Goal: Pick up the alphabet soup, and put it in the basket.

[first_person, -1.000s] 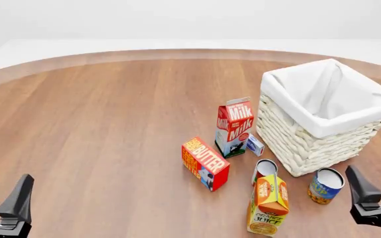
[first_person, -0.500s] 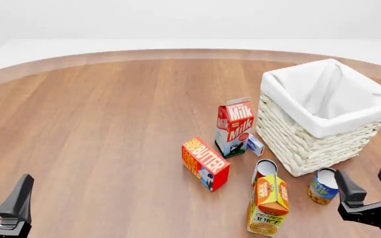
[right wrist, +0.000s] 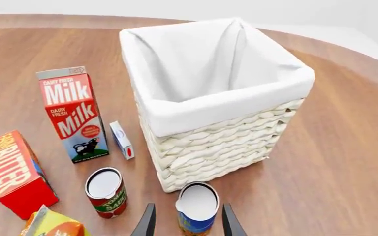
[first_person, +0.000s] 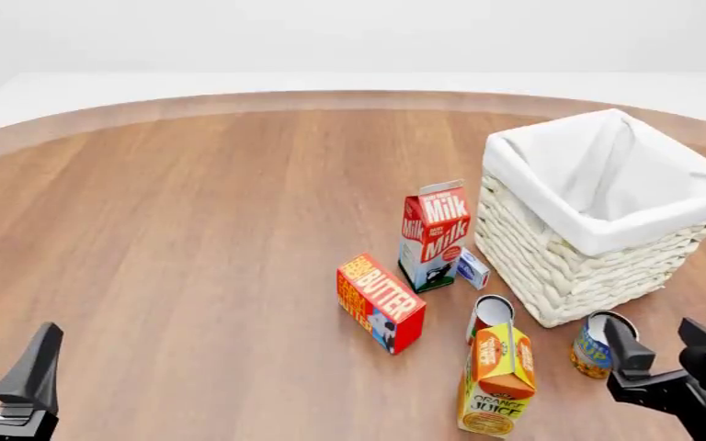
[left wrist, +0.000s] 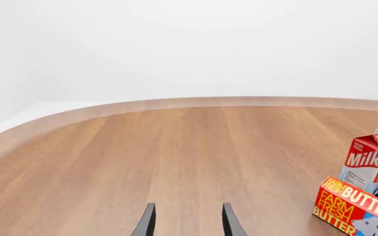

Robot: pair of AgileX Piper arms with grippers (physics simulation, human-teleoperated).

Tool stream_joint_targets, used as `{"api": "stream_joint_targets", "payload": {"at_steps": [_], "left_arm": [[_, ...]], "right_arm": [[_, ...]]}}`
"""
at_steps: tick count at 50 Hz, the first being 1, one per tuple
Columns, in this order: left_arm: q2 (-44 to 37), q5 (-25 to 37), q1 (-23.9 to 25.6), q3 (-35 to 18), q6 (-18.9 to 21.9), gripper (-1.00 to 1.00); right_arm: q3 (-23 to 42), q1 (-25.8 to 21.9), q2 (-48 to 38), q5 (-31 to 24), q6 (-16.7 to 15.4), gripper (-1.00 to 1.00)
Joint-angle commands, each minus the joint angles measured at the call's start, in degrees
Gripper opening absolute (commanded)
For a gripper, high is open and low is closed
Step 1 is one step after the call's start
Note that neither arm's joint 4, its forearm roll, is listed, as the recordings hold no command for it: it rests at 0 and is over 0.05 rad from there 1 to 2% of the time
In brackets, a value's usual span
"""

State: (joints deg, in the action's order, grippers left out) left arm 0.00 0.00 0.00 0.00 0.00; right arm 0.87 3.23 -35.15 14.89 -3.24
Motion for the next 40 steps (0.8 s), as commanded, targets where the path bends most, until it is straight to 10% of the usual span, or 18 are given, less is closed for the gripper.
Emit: {"api": "stream_joint_targets", "payload": {"at_steps": [1, 40], "left_arm": [[0.00, 0.00, 0.00, 0.00, 0.00, 1.00], [0.00, 0.00, 0.00, 0.00, 0.00, 1.00]], "right_arm": [[-0.84, 0.63, -6.62, 6.60, 0.04, 1.00], [-0.86, 2.21, -26.77, 22.53, 0.63, 1.00]]}}
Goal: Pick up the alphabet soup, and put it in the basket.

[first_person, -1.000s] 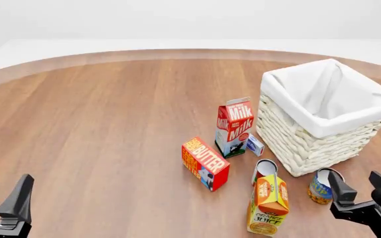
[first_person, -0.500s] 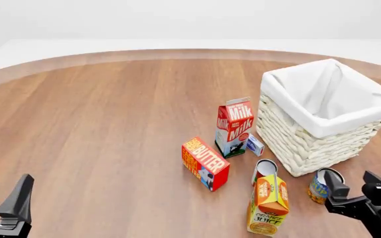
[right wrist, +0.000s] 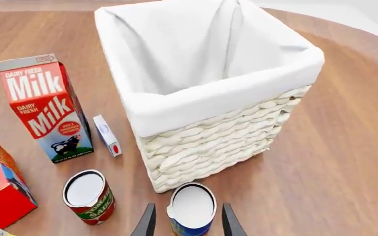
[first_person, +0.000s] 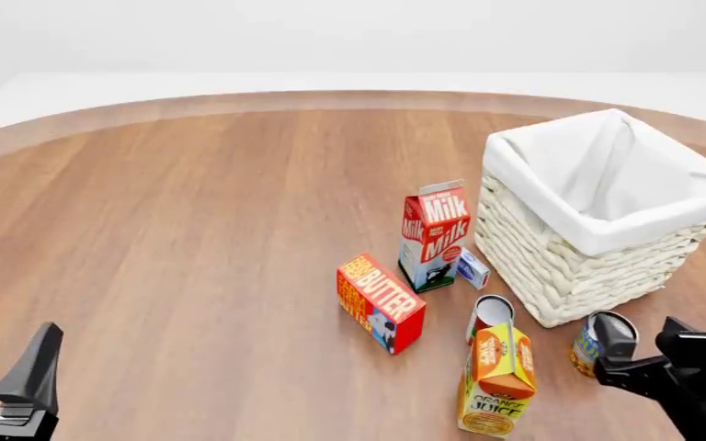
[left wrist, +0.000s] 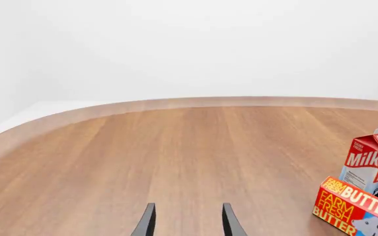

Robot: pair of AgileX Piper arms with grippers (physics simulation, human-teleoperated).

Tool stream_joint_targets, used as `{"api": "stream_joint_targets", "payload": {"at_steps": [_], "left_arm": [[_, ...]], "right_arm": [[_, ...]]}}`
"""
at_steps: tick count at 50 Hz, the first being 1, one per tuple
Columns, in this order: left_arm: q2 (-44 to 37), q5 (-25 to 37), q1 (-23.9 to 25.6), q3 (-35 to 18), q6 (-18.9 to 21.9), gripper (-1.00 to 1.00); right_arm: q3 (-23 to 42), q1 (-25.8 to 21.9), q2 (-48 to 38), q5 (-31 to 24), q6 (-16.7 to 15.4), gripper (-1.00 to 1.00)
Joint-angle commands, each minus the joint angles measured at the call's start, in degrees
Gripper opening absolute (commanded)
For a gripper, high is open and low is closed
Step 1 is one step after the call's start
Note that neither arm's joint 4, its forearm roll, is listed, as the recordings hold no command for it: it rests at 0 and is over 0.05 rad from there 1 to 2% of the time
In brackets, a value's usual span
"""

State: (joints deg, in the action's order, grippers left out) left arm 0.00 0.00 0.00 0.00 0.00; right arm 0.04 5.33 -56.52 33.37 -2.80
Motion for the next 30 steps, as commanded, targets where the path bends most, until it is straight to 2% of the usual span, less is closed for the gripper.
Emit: {"api": "stream_joint_targets", "payload": {"at_steps": [1, 30], "left_arm": [[0.00, 0.00, 0.00, 0.00, 0.00, 1.00], [0.00, 0.00, 0.00, 0.00, 0.00, 1.00]], "right_arm": [[-0.02, 0.12, -5.62, 4.19, 0.20, 1.00], [-0.03, -0.05, -13.39, 9.24, 0.87, 1.00]]}}
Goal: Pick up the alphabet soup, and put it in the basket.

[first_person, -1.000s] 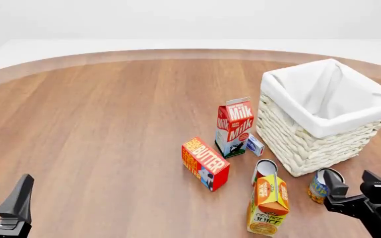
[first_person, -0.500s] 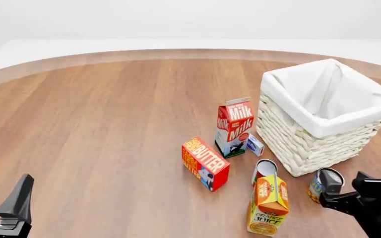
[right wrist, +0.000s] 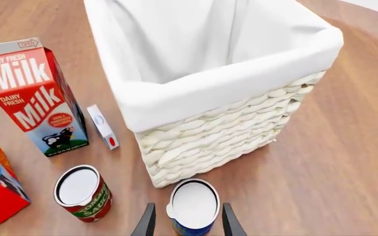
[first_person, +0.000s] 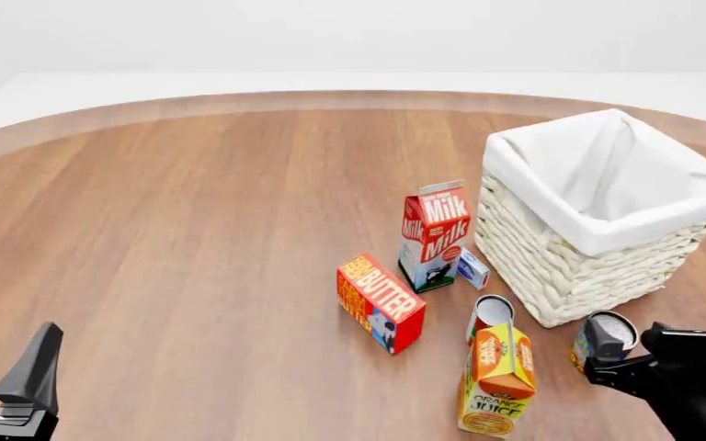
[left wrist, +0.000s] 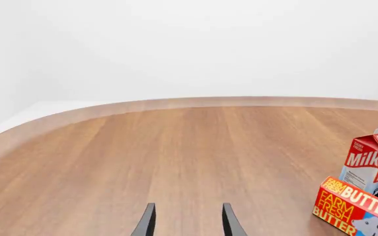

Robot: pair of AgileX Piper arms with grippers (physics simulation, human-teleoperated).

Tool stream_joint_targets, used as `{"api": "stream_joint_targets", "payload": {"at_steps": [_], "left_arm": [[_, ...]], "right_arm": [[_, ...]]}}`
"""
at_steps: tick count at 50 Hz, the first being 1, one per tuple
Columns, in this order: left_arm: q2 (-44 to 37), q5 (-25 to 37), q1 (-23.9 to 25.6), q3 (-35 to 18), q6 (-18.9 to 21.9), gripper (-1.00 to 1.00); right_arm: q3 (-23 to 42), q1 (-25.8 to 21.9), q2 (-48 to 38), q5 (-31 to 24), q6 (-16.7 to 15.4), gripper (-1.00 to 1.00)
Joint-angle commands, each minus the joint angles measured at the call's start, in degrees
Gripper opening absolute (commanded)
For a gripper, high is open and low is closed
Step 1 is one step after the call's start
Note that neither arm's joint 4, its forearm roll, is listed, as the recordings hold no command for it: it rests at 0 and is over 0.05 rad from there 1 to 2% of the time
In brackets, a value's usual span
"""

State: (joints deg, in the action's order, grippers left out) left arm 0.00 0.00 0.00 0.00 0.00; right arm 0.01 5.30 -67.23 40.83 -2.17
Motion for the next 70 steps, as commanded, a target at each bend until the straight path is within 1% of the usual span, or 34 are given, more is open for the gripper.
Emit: {"api": "stream_joint_targets", "payload": {"at_steps": [1, 7, 22, 28, 40, 47, 48, 49, 58, 70], "left_arm": [[0.00, 0.00, 0.00, 0.00, 0.00, 1.00], [0.00, 0.00, 0.00, 0.00, 0.00, 1.00], [0.00, 0.00, 0.00, 0.00, 0.00, 1.00], [0.00, 0.00, 0.00, 0.00, 0.00, 1.00], [0.00, 0.00, 0.00, 0.00, 0.00, 1.00], [0.00, 0.00, 0.00, 0.00, 0.00, 1.00], [0.00, 0.00, 0.00, 0.00, 0.00, 1.00], [0.00, 0.00, 0.00, 0.00, 0.00, 1.00], [0.00, 0.00, 0.00, 0.00, 0.00, 1.00], [0.00, 0.00, 0.00, 0.00, 0.00, 1.00]], "right_arm": [[0.00, 0.10, -2.99, 1.98, 0.23, 1.00], [0.00, 0.36, -4.37, 2.85, 0.39, 1.00], [-0.01, 0.87, -10.49, 7.62, 0.56, 1.00], [-0.01, 1.13, -11.27, 8.21, 0.65, 1.00], [-0.01, 1.55, -17.71, 13.70, 0.59, 1.00], [-0.01, 2.15, -23.41, 18.42, 0.59, 1.00], [-0.01, 1.88, -32.36, 25.32, 1.19, 1.00], [-0.01, 1.81, -33.56, 26.43, 1.19, 1.00], [-0.01, 1.93, -35.88, 28.15, 1.29, 1.00], [-0.01, 1.80, -37.56, 28.97, 1.55, 1.00]]}}
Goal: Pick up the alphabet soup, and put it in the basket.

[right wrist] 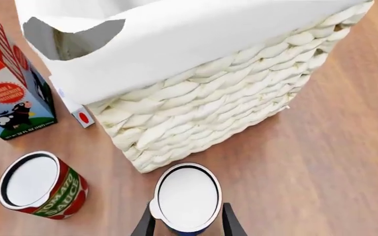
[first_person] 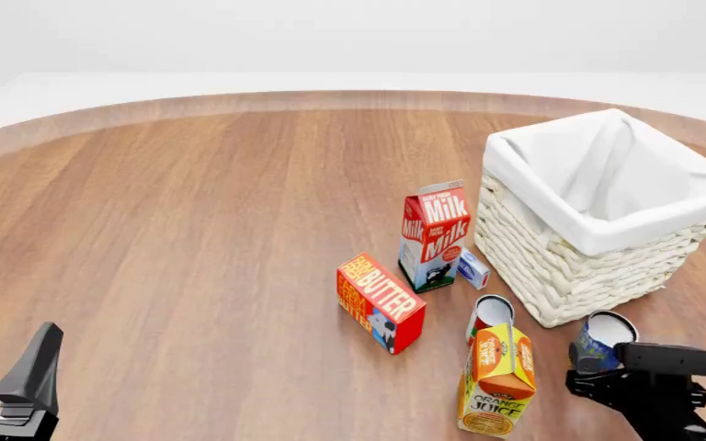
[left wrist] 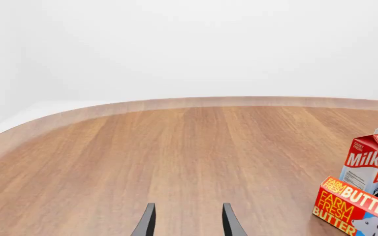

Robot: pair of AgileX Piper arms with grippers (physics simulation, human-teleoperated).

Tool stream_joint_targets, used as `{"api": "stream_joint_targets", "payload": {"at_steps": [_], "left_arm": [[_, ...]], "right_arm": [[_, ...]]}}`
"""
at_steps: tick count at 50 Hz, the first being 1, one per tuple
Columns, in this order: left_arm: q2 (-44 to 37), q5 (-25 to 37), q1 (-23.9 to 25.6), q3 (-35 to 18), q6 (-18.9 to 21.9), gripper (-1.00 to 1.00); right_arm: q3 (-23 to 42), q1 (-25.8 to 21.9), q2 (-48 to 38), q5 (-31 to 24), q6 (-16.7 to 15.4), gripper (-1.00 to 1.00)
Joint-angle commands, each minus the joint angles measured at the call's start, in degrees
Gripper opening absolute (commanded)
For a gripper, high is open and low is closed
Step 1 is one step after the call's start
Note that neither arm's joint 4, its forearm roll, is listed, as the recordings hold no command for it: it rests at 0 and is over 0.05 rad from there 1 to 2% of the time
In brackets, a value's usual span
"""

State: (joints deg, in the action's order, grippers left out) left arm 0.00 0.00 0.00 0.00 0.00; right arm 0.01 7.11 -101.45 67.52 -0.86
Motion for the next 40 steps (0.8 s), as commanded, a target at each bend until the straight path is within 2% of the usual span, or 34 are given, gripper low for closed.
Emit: {"api": "stream_joint_targets", "payload": {"at_steps": [1, 15, 16, 30, 40], "left_arm": [[0.00, 0.00, 0.00, 0.00, 0.00, 1.00], [0.00, 0.00, 0.00, 0.00, 0.00, 1.00], [0.00, 0.00, 0.00, 0.00, 0.00, 1.00], [0.00, 0.00, 0.00, 0.00, 0.00, 1.00], [0.00, 0.00, 0.00, 0.00, 0.00, 1.00]], "right_arm": [[0.01, -0.02, -3.30, 2.12, 0.28, 1.00], [0.05, -0.44, -4.95, 2.36, 1.02, 1.00], [0.04, -0.59, -4.88, 2.36, 1.17, -1.00], [-0.01, -0.09, -3.37, 2.26, 0.55, -1.00], [-0.01, 0.14, 3.52, -3.28, 0.51, -1.00]]}}
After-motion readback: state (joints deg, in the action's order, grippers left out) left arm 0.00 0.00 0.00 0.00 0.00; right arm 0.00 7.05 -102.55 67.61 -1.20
